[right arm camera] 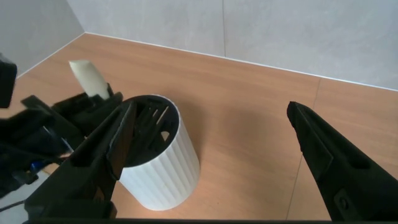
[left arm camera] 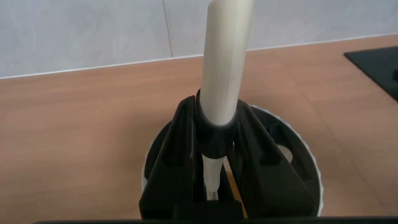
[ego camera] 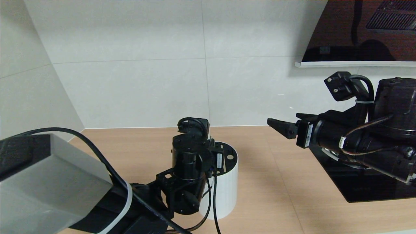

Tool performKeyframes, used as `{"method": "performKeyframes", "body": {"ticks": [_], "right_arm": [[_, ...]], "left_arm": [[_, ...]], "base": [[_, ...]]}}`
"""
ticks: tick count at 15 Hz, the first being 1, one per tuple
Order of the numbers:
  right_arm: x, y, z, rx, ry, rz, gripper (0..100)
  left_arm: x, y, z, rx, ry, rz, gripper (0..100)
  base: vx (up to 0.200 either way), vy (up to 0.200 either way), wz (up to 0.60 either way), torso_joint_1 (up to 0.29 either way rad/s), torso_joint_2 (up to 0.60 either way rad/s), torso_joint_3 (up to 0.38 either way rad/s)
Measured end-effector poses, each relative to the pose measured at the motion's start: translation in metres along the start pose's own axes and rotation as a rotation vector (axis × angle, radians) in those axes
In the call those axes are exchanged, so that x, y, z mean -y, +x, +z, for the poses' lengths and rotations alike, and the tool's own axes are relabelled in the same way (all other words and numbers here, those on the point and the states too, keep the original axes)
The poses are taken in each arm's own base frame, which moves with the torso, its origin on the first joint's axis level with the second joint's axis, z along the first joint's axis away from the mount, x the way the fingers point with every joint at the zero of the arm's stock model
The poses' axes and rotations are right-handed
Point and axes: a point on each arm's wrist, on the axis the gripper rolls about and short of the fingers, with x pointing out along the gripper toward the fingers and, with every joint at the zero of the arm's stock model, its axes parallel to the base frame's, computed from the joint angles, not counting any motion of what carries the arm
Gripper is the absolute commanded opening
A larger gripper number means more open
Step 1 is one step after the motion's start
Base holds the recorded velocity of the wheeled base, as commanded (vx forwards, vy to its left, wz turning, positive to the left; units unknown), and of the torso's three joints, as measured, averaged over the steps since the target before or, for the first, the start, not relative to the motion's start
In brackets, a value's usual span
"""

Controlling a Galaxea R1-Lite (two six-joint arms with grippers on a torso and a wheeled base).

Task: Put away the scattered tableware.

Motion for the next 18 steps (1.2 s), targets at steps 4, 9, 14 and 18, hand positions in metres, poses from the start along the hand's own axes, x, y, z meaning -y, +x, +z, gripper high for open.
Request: {"method": "performKeyframes", "body": {"ticks": [4,9,14,18], "right_arm": [[-0.0001,0.0004,-0.0008,-0.003,-0.001,0.0,100],[-0.0002,0.0004,-0.0006,-0.001,-0.003,0.0,100],[-0.0001,0.0003,-0.0013,-0.003,-0.002,0.0,100],[-0.0001,-0.0005,-0.0003,0.003,-0.002,0.0,100]], "left_arm": [[0.0,0.0003,-0.0019,-0.005,0.004,0.001,0],[-0.0005,-0.0003,-0.0018,-0.005,0.004,0.0,100],[-0.0008,-0.0009,-0.0008,-0.003,0.003,0.0,100],[-0.0048,-0.0081,0.0064,0.008,-0.006,-0.02,100]], "base": [[0.0,0.0,0.0,0.0,0.0,0.0],[0.0,0.0,0.0,0.0,0.0,0.0],[0.0,0.0,0.0,0.0,0.0,0.0],[0.0,0.0,0.0,0.0,0.0,0.0]]}}
